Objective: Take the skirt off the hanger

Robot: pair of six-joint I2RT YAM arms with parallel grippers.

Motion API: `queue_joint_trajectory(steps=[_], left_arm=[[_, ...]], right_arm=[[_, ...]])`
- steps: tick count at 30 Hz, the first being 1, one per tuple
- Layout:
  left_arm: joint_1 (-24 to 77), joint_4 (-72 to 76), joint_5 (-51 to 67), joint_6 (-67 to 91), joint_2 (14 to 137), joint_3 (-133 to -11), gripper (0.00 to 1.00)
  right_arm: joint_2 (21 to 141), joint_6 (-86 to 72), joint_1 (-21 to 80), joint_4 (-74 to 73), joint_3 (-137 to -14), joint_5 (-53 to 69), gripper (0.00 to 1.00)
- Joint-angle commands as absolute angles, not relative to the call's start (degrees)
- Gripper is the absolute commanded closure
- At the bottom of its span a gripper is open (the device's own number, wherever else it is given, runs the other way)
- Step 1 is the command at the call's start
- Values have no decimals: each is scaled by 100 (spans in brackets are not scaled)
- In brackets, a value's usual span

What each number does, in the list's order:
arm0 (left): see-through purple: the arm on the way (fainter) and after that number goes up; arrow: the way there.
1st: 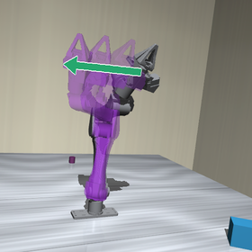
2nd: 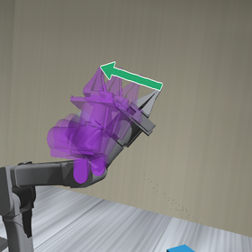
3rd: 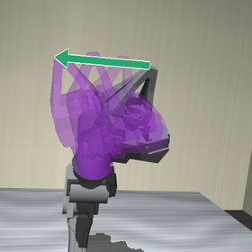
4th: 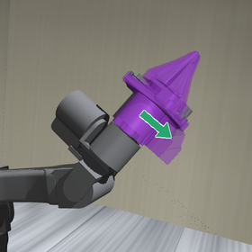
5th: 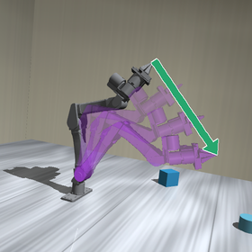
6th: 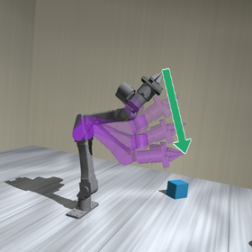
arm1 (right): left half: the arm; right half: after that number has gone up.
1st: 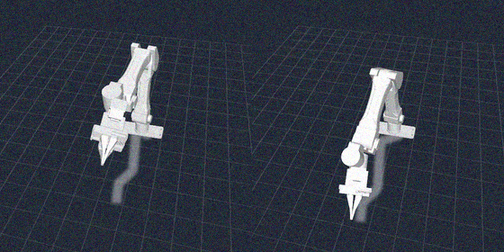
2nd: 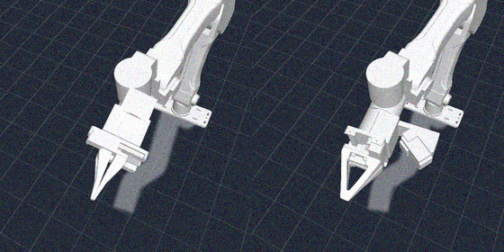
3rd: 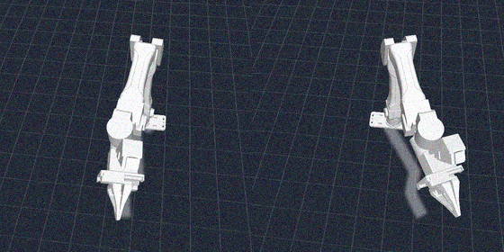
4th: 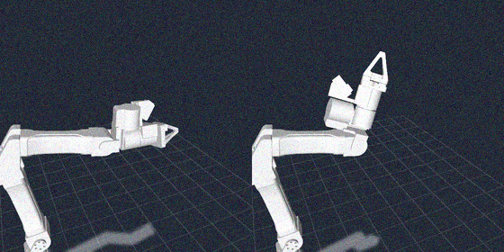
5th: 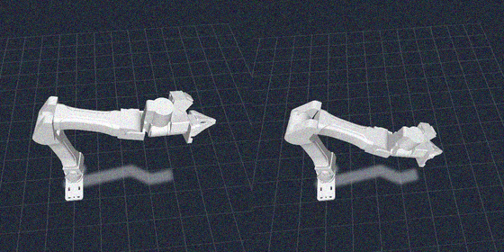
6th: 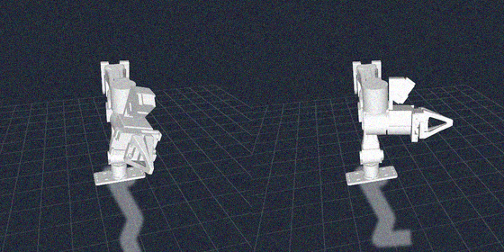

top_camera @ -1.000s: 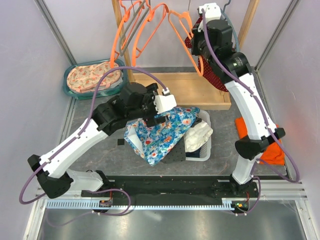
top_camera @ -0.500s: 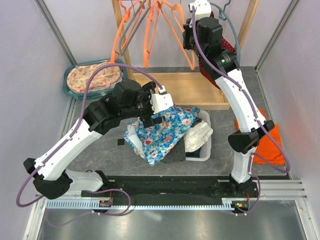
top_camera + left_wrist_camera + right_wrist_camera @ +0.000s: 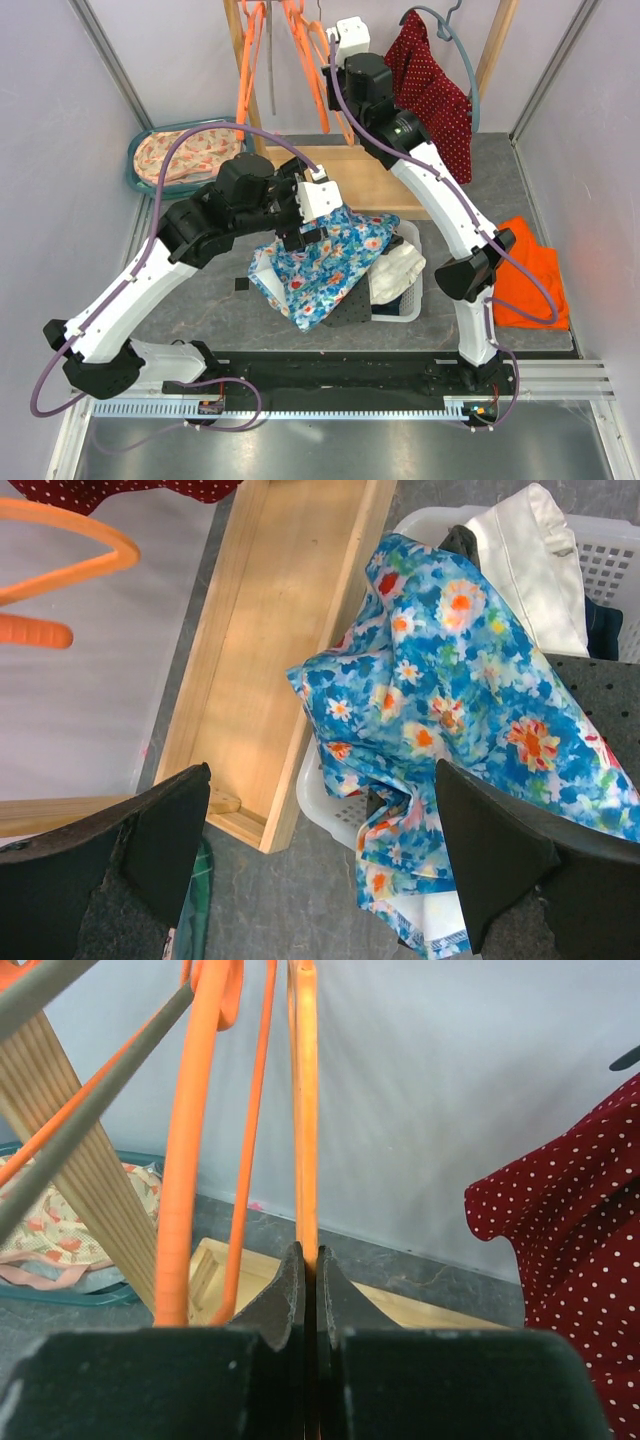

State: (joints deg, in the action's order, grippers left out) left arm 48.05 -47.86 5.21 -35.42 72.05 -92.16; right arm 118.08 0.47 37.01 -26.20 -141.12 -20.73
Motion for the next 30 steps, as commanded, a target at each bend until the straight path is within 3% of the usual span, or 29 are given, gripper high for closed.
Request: queue_joint_trajectory(steps=[1, 2, 4, 5, 7, 8, 12, 14, 18, 30], left_arm=[[4772, -4737, 712, -3410, 7075, -9448, 0], [4772, -4737, 703, -3401, 7075, -9448, 0], [4764, -4729, 703, -3358, 7058, -9474, 0], [4755, -4720, 694, -3305, 7058, -9483, 0], [4729, -4641, 703, -3226, 7066, -9527, 0], [4720, -4606, 677, -3121, 7075, -9553, 0], [4693, -4465, 694, -2892, 7137, -9633, 0], [4693, -4456, 939, -2778, 7189, -9580, 0], [4728, -4255, 1283, -2681, 7365, -9177, 0], [5010, -2954, 229, -2619, 8822, -8359, 0]], right_arm=[[11804, 202, 3814, -2681, -14080, -2399, 100], [11786, 211, 3823, -2698, -14054, -2478, 100], [11664, 237, 3823, -2733, -14010, -2671, 80], [11506, 246, 3815, -2742, -13923, -2750, 63], [11286, 281, 3823, -2768, -13756, -2909, 51], [11024, 316, 3815, -2769, -13563, -2953, 40], [10276, 439, 3823, -2953, -13176, -3173, 29], [9742, 501, 3814, -2953, -12791, -3234, 15], [8896, 536, 3744, -2944, -12095, -3287, 9], [8112, 352, 2769, -2576, -11022, -4526, 11]])
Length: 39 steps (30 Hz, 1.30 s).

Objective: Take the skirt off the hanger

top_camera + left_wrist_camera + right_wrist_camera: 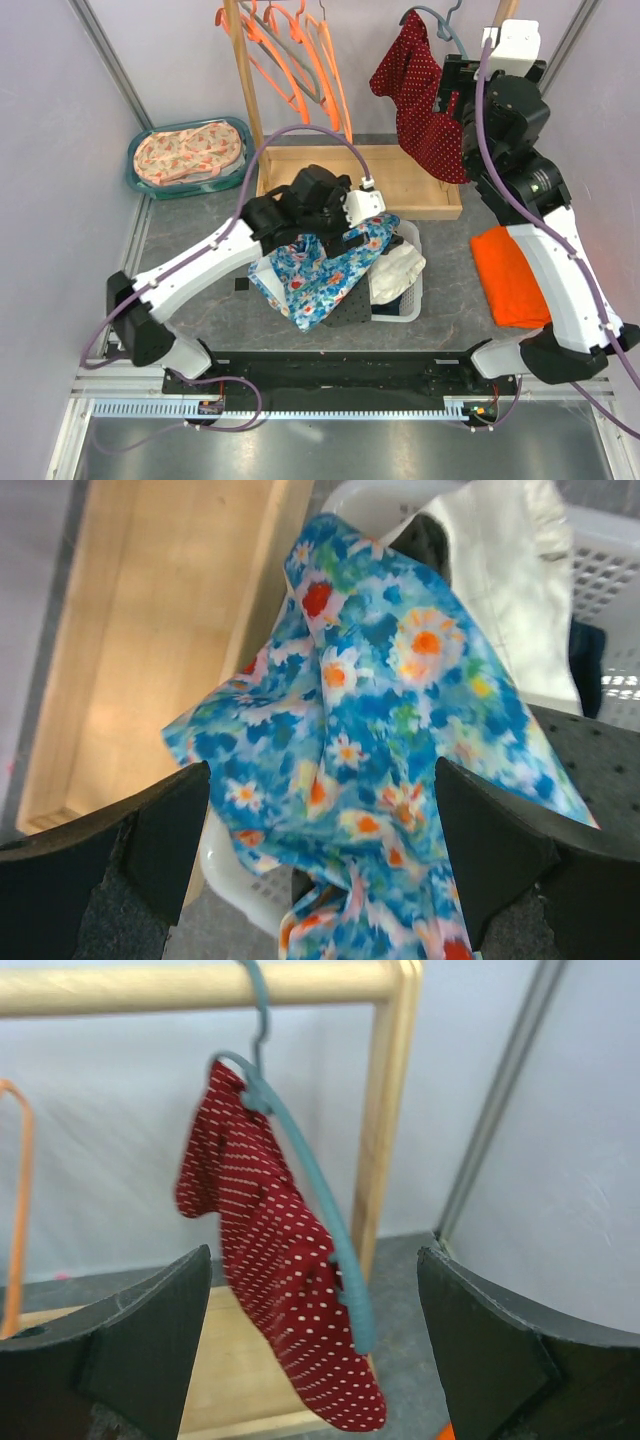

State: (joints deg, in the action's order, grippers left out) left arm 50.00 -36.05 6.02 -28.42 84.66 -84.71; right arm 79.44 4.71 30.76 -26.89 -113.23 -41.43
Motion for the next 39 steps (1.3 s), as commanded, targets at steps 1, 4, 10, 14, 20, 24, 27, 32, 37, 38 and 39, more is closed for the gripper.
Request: queue_joint_trajectory(steps=[1, 4, 10, 14, 20, 24, 27, 32, 37, 38, 39], left_arm=[[5001, -2927, 220, -2637, 8920, -8332, 0], [5019, -2848, 272, -2759, 9202, -8148, 1], [5238, -3303, 1182, -3294, 9194, -7629, 0], [5308, -4199, 2257, -3305, 9219, -7874, 0], [5300, -4939, 2505, -3313, 10053, -7972, 0], [5291, -4869, 2040, -3287, 10178, -7928, 0], [5291, -4720, 1899, -3314, 9748, -7945, 0], [5300, -4535, 1547, -3173, 8992, -8358, 0], [5300, -4570, 1196, -3225, 8438, -8657, 0], [5291, -4562, 1134, -3252, 8394, -8692, 0], [5291, -4579, 1108, -3243, 8315, -8779, 0]], right_arm=[[8156, 299, 2682, -2558, -10995, -4535, 11], [8305, 88, 2286, -2575, -10969, -4088, 11], [8622, -360, 1662, -2602, -11013, -3385, 11], [8701, -597, 1293, -2584, -11135, -2936, 10], [8877, -747, 1064, -2487, -11487, -2383, 10], [9236, -861, 941, -2487, -11847, -2040, 10], [9517, -932, 870, -2566, -12120, -1732, 12], [9633, -880, 861, -2575, -12103, -1469, 16], [9291, -730, 852, -2426, -11839, -1020, 20], [9212, -712, 861, -2417, -11839, -993, 22], [9194, -721, 853, -2426, -11856, -967, 23]])
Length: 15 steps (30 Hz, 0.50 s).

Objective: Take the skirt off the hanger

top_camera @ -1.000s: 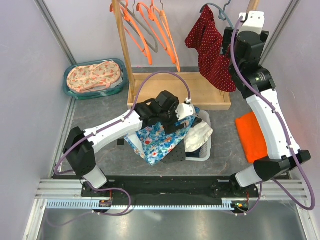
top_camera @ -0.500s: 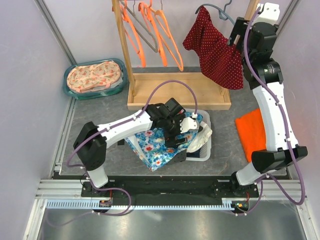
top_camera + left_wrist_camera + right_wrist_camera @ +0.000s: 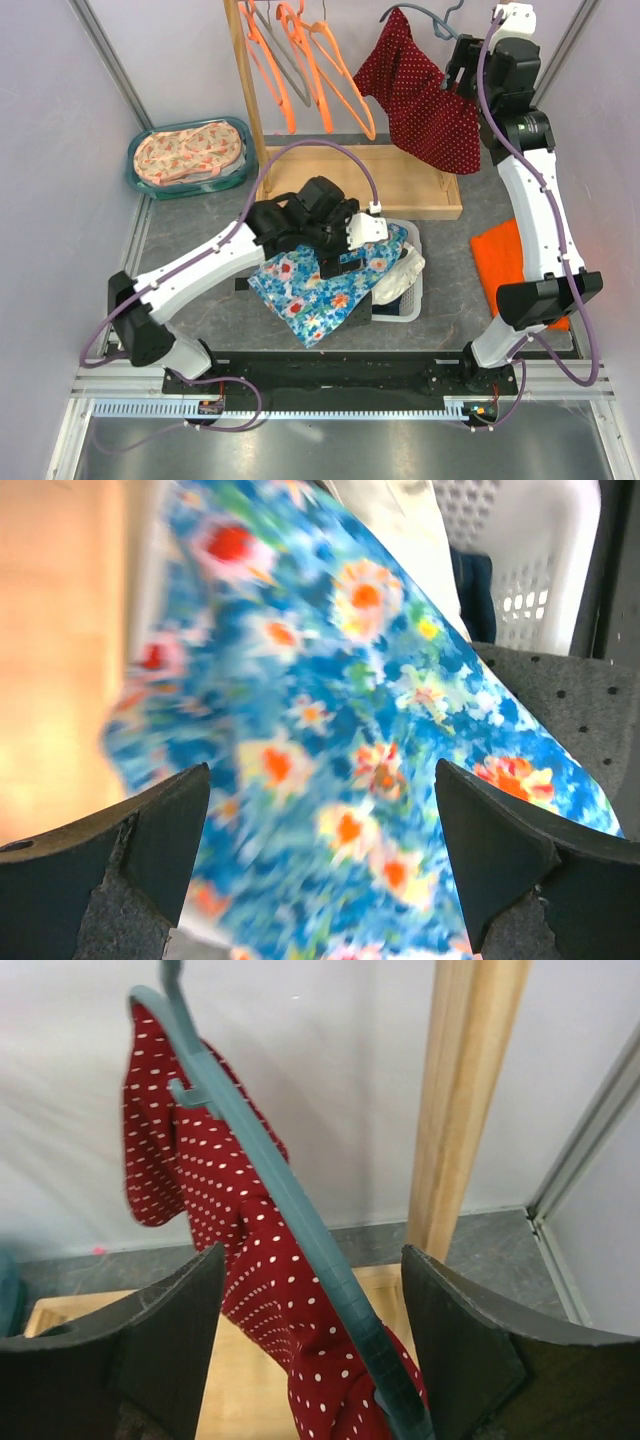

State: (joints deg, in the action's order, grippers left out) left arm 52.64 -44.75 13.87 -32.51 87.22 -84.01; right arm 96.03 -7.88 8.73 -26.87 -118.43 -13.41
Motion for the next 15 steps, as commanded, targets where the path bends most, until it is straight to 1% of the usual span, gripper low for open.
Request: queue_joint_trajectory(steps=[1, 7, 8, 13, 15], left_arm=[[5300, -4579, 1081, -3252, 8288, -8832, 0], [5291, -4518, 1063, -3173, 8078, -9193, 0], [5291, -4500, 1046, -3164, 8068, -9228, 0], [5291, -4316, 774, -3059, 7972, -9281, 0], [5273, -4254, 721, -3015, 7945, -9281, 0]], right_arm=[[9176, -738, 844, -2417, -11874, -941, 24], [9246, -1037, 852, -2391, -11970, -756, 33], [9333, -1055, 853, -2408, -12014, -730, 36], [9667, -1204, 853, -2654, -12391, -633, 46], [9712, -1230, 852, -2742, -12445, -580, 47]])
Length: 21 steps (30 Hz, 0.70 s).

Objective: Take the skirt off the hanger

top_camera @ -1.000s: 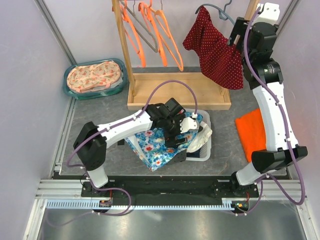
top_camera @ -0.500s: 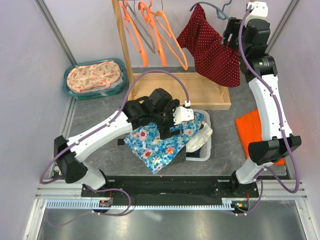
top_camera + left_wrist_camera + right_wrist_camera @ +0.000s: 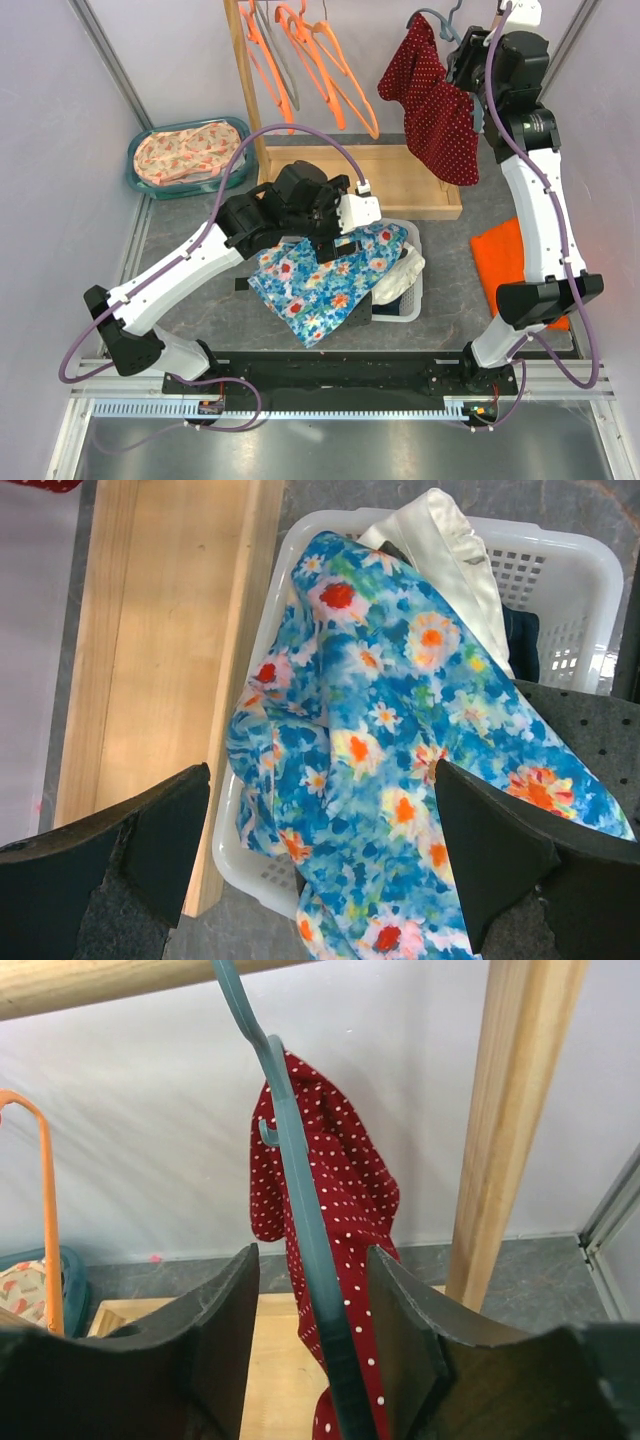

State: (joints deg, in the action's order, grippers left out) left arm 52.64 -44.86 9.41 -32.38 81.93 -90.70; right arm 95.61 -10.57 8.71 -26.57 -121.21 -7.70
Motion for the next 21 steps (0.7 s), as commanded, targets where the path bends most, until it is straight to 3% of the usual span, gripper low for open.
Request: queue_joint_trajectory(steps=[1, 6, 9, 10, 11, 21], left_arm=[[5256, -4202, 668, -2989, 7937, -9290, 0], [5238, -4087, 510, -2918, 7893, -9395, 0], [5229, -4043, 475, -2848, 7884, -9483, 0], [5229, -4017, 457, -2813, 7866, -9501, 0], [5238, -3999, 440, -2804, 7866, -9510, 0], [5177, -3823, 202, -2654, 7805, -9448, 0]], right_arm=[[9721, -1257, 844, -2751, -12437, -493, 50], [9808, -1345, 844, -2830, -12471, -378, 58], [9905, -1397, 853, -2900, -12533, -360, 81], [9914, -1415, 853, -2892, -12542, -360, 96], [9923, -1441, 853, -2883, -12559, -352, 100], [9537, -1380, 861, -1416, -12288, -132, 100]])
